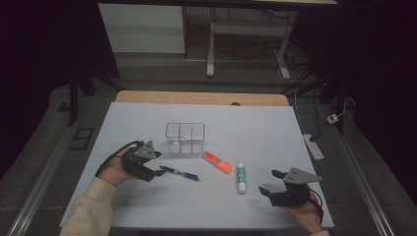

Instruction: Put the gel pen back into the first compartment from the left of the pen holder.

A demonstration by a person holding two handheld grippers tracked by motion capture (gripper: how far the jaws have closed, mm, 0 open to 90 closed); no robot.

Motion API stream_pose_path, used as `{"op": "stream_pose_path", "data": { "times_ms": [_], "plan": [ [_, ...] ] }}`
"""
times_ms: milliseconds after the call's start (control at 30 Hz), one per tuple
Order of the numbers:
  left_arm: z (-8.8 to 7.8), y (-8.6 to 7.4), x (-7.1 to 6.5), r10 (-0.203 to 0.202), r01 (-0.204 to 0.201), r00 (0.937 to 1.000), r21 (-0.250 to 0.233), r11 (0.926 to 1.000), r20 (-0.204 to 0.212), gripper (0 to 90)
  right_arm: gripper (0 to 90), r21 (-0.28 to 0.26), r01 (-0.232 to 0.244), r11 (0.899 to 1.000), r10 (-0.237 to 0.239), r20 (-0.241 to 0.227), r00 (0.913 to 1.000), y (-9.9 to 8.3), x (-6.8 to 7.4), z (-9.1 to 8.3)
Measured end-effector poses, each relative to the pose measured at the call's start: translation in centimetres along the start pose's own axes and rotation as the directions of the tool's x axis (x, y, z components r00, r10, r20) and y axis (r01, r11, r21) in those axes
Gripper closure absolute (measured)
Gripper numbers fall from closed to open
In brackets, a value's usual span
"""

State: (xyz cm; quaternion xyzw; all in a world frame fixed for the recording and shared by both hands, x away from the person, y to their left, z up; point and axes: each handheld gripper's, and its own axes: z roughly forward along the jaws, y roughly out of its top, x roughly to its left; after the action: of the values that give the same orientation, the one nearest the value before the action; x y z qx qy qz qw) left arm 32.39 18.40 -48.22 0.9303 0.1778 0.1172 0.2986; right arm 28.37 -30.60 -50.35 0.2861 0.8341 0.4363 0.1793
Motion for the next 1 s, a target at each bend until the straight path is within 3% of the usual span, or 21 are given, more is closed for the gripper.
{"op": "stream_pose_path", "data": {
  "times_ms": [233,433,667,1000],
  "plan": [
    [1.5,1.2,0.4,0.055,-0.057,0.9981,0.072,0.9958,0.029,35.3,19.7,-0.002,-0.003,1.0,0.003,0.0,1.0,0.0,0.0,0.0],
    [3.1,1.7,0.7,0.094,-0.102,0.9937,0.134,0.9858,0.061,37.5,19.7,0.009,-0.001,1.0,0.001,-0.003,1.0,-0.1,-0.1,0.1],
    [4.4,1.8,0.7,0.127,-0.139,0.9889,0.168,0.976,0.077,39.1,19.7,0.012,-0.005,1.0,0.005,-0.006,1.0,-0.1,-0.1,0.3],
    [5.5,2.1,1.0,0.202,-0.223,0.9725,0.211,0.9517,0.115,51.5,19.8,0.023,-0.005,1.0,0.005,-0.004,1.0,-0.1,-0.2,0.3]
  ]
}}
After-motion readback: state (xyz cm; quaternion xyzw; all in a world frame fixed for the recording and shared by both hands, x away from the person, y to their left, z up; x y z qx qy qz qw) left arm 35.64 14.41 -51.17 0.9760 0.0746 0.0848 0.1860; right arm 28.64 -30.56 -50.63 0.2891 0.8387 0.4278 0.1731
